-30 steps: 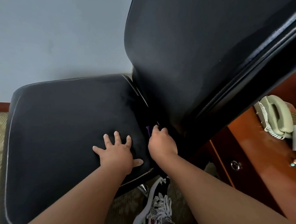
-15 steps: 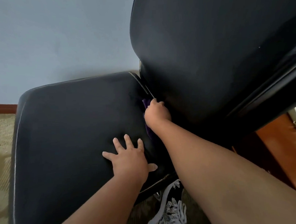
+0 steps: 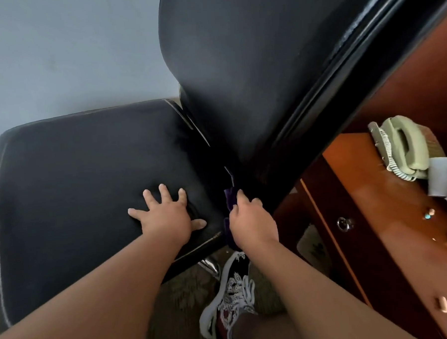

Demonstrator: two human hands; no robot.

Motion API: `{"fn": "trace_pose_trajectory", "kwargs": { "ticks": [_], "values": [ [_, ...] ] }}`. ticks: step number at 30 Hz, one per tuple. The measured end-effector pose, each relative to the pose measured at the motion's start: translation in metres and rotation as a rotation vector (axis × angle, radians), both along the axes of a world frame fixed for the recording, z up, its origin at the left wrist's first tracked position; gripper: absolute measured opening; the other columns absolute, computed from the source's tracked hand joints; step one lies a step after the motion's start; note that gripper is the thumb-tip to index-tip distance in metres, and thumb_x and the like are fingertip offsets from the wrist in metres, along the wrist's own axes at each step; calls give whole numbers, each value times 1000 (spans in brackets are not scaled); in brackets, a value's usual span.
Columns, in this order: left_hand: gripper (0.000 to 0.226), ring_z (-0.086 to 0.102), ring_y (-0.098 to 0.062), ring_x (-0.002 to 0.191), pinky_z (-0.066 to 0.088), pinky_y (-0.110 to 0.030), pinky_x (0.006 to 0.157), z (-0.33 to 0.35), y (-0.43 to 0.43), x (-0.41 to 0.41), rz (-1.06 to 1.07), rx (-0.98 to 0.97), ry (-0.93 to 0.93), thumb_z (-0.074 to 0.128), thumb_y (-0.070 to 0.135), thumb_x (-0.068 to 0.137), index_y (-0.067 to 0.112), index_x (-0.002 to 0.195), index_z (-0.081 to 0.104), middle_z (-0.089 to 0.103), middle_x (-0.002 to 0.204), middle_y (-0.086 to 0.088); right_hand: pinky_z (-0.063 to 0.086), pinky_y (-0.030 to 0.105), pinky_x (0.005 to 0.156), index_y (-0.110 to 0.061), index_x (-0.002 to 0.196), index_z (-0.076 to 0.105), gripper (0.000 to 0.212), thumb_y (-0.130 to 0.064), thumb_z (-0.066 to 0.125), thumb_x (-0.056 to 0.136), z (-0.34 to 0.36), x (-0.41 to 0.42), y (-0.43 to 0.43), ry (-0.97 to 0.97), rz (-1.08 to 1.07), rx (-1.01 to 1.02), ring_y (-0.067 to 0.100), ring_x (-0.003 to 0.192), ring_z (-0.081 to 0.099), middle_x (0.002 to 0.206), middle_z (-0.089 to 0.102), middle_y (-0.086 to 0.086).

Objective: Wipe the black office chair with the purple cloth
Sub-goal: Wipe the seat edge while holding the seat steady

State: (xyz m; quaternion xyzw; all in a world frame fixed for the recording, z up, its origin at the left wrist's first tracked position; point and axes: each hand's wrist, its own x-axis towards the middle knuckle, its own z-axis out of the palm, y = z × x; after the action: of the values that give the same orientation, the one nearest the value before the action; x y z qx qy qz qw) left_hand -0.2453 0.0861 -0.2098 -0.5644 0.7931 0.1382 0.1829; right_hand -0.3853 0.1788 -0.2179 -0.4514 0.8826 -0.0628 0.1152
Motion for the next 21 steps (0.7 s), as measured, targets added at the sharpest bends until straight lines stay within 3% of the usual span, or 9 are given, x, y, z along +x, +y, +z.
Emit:
{"fn": "trace_pose_trajectory", "kwargs": {
  "ticks": [3,6,9,13,17,21],
  "values": [
    [97,-8,-46,150,17,-74,110,0,-1,-1,3,2,-1,42,81,85,36,159,-3,-10,167,-7,48,37,74,-30,148,38,44,-33,32,105,5,-2,24,-63,-56,-27,30,97,62,124,56,11],
    [97,-9,-46,150,17,-74,110,1,-2,-3,16,11,-1,43,80,85,37,159,-2,-10,167,-7,56,42,75,-27,114,55,22,-35,39,101,12,-12,46,-217,-164,-76,27,85,64,102,63,6],
    [97,-9,-46,150,17,-74,110,1,-2,-6,21,14,-1,43,80,85,37,159,-2,-11,167,-8,52,29,58,-27,125,61,29,-33,44,102,21,-30,60,-312,-242,-122,17,69,65,89,65,-3],
    [97,-9,-47,150,17,-75,110,0,-2,-6,21,7,8,44,79,85,36,159,-2,-11,167,-9,50,27,63,-28,133,59,34,-35,46,102,28,-38,51,-317,-228,-231,9,77,62,102,63,-4],
    [98,-9,-47,149,17,-75,109,-2,-3,-6,18,-1,8,44,80,84,36,159,-2,-11,167,-9,53,34,77,-31,136,51,36,-43,44,103,1,-23,28,-318,-182,-275,19,94,61,122,59,5],
    [98,-10,-47,149,16,-75,109,-2,-3,-7,14,-2,6,44,79,85,35,159,-2,-11,167,-9,48,34,66,-27,135,47,36,-45,42,104,-22,-10,16,-363,-379,-391,22,88,61,117,62,8]
  ]
}}
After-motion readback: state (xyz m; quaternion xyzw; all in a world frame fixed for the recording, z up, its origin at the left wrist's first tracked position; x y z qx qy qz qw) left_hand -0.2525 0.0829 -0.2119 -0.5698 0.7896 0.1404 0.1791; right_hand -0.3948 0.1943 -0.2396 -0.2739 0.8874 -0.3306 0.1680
